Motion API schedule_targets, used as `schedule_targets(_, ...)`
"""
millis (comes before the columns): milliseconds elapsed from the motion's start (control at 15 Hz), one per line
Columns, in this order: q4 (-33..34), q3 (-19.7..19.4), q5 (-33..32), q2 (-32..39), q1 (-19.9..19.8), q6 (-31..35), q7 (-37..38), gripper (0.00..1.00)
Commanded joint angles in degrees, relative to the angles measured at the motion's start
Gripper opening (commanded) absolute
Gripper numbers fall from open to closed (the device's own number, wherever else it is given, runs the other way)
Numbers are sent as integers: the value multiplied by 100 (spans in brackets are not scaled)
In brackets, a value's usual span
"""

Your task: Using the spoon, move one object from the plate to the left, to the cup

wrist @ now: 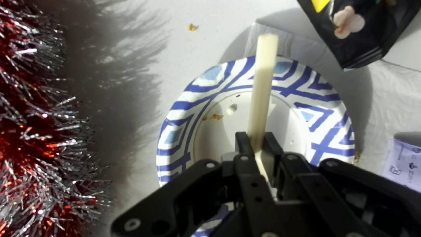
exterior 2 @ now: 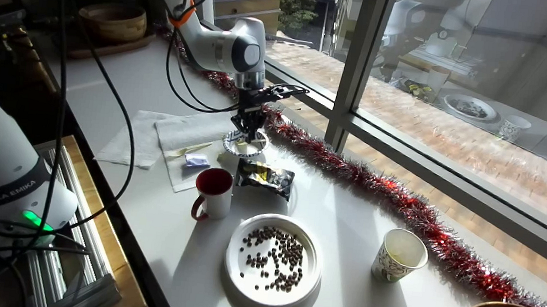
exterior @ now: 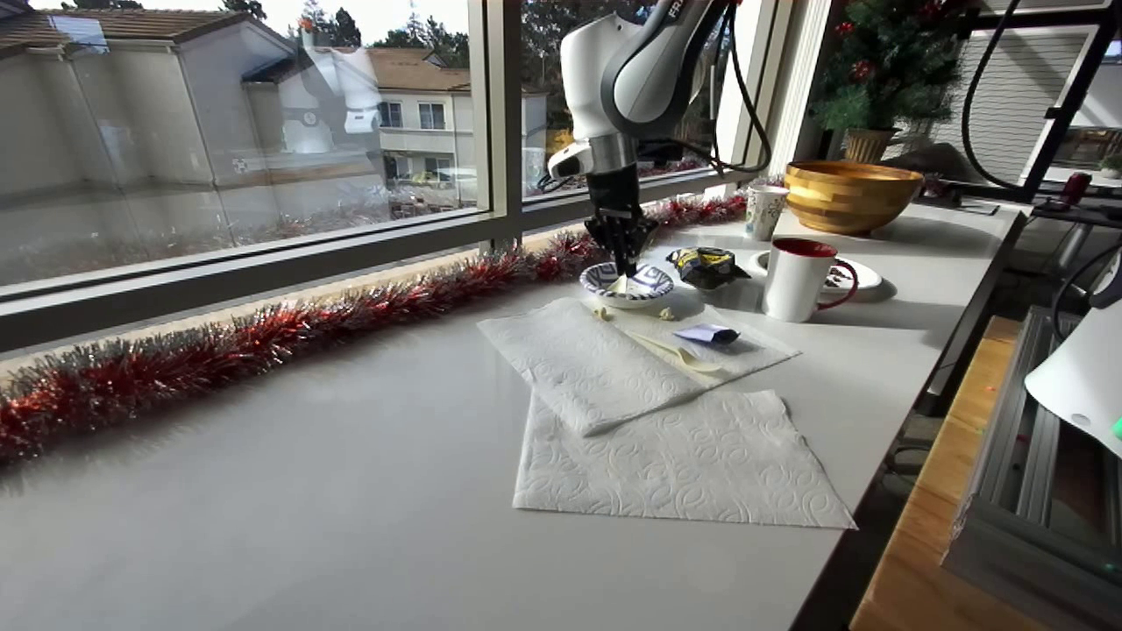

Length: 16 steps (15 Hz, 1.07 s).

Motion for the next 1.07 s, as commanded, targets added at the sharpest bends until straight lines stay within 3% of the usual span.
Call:
schedule_targets(0,-54,248,317,77,-301,139,-672,3)
schedule_targets(533,24,685,1385,224,-909,87,-2276,3)
schedule_targets(1000,88,848,2138,341,-1175,64,-3254,3)
